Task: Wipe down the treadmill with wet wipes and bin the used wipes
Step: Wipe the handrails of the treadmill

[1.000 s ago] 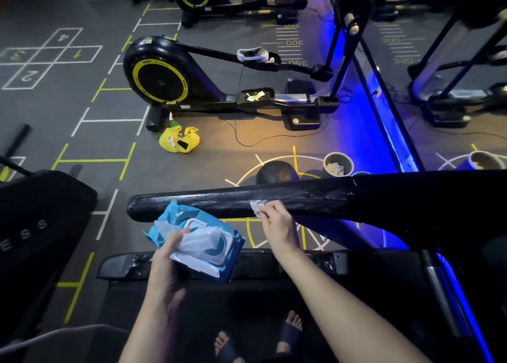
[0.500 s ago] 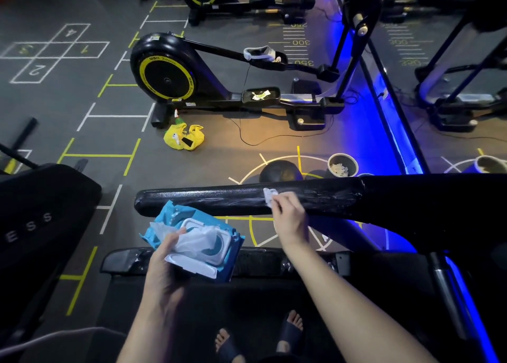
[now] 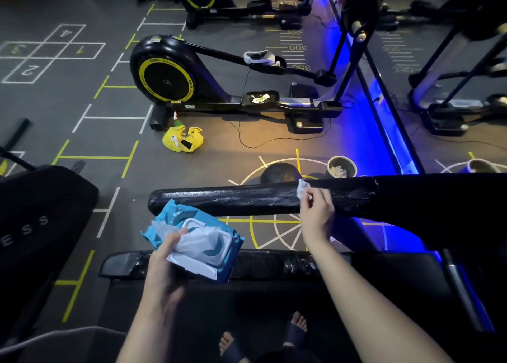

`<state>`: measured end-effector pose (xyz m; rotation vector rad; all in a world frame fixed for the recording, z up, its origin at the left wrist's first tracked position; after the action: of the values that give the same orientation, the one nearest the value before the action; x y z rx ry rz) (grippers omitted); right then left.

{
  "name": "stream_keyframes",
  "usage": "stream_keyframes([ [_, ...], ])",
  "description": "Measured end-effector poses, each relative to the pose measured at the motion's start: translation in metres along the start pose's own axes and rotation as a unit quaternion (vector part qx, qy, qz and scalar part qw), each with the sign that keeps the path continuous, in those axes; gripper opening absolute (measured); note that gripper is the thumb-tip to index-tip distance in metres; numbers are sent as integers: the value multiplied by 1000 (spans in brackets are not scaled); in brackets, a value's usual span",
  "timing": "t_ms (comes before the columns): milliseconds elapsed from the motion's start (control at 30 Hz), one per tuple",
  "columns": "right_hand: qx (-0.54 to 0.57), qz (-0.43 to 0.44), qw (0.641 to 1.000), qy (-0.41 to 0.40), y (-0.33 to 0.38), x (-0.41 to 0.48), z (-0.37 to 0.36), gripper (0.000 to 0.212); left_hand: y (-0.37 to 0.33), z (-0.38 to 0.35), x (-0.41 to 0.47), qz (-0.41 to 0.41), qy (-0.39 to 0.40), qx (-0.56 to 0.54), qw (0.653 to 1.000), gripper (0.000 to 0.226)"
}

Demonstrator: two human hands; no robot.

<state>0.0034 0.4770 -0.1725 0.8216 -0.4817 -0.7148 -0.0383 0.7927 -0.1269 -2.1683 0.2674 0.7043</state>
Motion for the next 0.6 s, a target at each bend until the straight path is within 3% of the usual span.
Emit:
stream_keyframes([
  [167,-39,27,984,172,26,-31,-60,15,-11,12,7,-4,1,12,1000,23],
  [233,-63,44,976,204,36,-45,-80,19,-14,19,11,2,2,18,1000,25],
  [300,-58,51,981,177,46,-57,-85,17,-19,26,16,-5,2,24,1000,23],
  [467,32,11,999,-38,29,-50,-32,5,-34,39,21,-39,5,29,999,13],
  [600,34,-64,993,-90,9,-26,-14,8,-44,49,23,-57,-10,36,998,40],
])
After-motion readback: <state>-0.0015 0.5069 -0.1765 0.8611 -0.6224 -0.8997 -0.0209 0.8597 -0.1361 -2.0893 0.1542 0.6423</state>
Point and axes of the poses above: each hand's wrist, its own x-axis towards the middle knuckle, its own z-axis out of the back of the hand, y = z × x, the point moved 3 cm from there along x, towards the middle knuckle, and after that the axes turned 9 degrees about -z, right-handed, at the moved point
